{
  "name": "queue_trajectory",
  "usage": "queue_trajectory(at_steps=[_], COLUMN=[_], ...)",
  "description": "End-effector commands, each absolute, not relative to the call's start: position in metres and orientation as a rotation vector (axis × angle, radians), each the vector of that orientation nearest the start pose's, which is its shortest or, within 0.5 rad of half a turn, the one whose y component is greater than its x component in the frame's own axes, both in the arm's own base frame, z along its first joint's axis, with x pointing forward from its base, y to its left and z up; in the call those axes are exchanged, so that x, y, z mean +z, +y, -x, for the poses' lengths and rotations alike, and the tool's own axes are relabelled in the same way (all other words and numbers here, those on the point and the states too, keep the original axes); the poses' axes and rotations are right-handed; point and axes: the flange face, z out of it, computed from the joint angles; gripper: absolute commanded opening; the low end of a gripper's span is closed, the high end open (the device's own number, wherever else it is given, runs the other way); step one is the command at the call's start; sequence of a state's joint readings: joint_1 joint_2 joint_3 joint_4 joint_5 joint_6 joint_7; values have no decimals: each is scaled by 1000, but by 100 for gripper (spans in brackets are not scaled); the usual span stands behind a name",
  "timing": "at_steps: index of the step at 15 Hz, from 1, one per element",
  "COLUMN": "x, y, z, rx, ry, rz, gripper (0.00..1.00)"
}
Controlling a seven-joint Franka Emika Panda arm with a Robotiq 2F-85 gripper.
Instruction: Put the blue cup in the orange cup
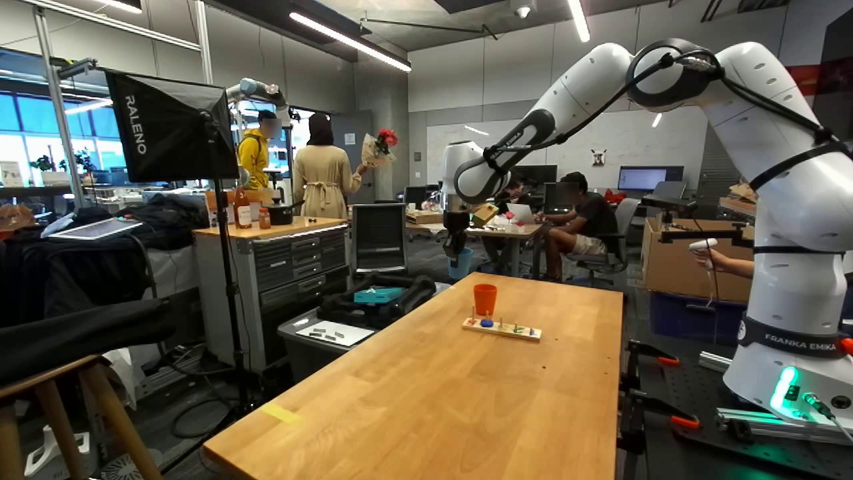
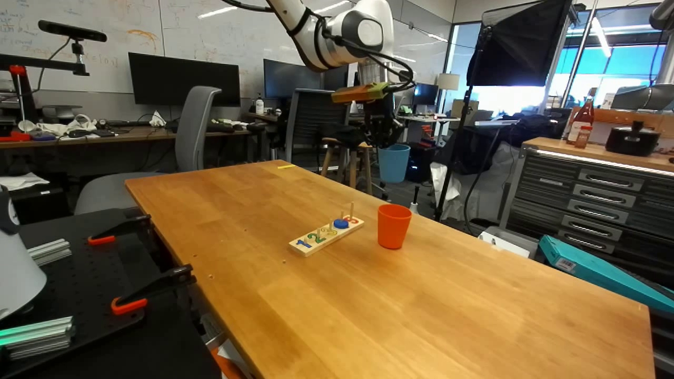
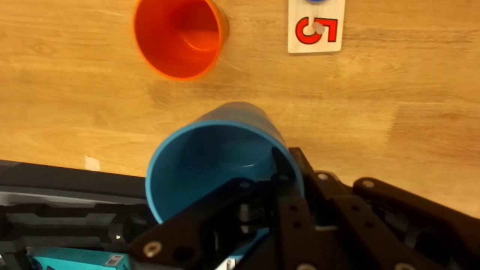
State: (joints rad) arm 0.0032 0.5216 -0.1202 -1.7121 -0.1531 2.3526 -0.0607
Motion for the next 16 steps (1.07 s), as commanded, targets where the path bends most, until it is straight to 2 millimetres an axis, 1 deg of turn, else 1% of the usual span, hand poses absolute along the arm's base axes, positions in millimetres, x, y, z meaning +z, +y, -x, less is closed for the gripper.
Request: queue_trajectory(at_steps=[1,4,7,11,16], x=[305,296,288,273,257], y=[-99,-117,-131,-139,-141], z=[-672,-667,-664,-660,-659], rx=[-77,-15,29,84,122], ry=[-2,47,90,117,127], rz=[3364,3372,3372,3366,3360], gripper=[3,3,3,3,4])
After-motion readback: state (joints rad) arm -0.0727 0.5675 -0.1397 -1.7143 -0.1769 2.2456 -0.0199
